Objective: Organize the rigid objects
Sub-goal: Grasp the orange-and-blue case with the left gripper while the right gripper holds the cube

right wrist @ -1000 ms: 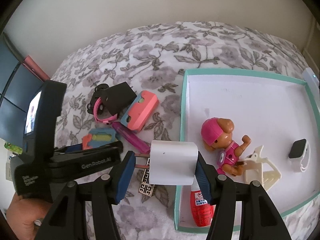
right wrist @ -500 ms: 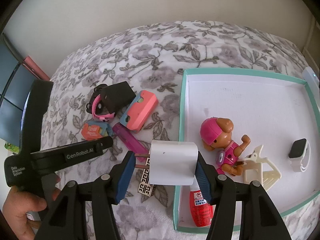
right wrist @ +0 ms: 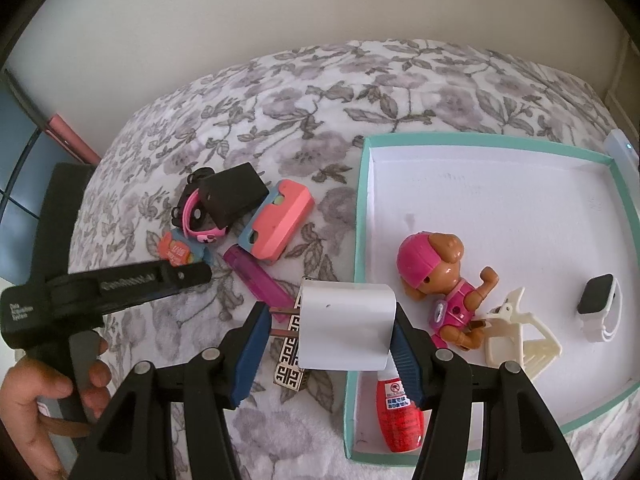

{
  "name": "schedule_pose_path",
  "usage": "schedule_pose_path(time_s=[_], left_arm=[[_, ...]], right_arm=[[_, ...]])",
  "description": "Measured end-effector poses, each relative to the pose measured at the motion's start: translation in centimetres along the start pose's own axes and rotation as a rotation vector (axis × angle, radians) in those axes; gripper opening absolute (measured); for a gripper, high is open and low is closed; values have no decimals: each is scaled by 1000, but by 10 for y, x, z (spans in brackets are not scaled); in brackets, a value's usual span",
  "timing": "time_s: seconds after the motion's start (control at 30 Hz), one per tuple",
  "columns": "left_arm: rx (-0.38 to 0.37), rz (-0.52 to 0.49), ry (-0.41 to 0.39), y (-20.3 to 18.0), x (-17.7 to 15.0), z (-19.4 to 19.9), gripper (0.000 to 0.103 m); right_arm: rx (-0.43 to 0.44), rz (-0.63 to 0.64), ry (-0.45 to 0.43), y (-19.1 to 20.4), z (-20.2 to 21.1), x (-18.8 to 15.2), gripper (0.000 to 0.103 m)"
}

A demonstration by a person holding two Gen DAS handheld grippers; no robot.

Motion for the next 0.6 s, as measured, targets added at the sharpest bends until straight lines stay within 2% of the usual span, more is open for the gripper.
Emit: schedule_pose_path(time_s=[0.07, 0.13, 0.4, 0.5, 0.6], left_arm=[[23, 8, -26, 8, 13, 11, 65], [14, 34, -55, 12, 22, 15, 69], [-10, 123, -84, 22, 41, -2, 70], [21, 98, -93, 20, 50, -8, 70], [99, -8, -88, 9, 51, -15, 70]], right_arm=[[0, -4, -1, -1, 1, 0, 61], [2, -7, -2, -1, 1, 1, 61], [9, -24, -1, -4, 0, 0, 61], [13, -31, -2, -7, 0, 1, 61], [13, -29, -2, -6, 0, 1, 61]])
Point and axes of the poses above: each gripper's, at about its wrist camera, not at the fingertips, and z roughly against the way its jaws point, y to its left, x to its top, the point moved 7 cm from there along -z, roughly the way its jaws point, and after that the axes turned 1 degree about -y, right-handed, at the moved point
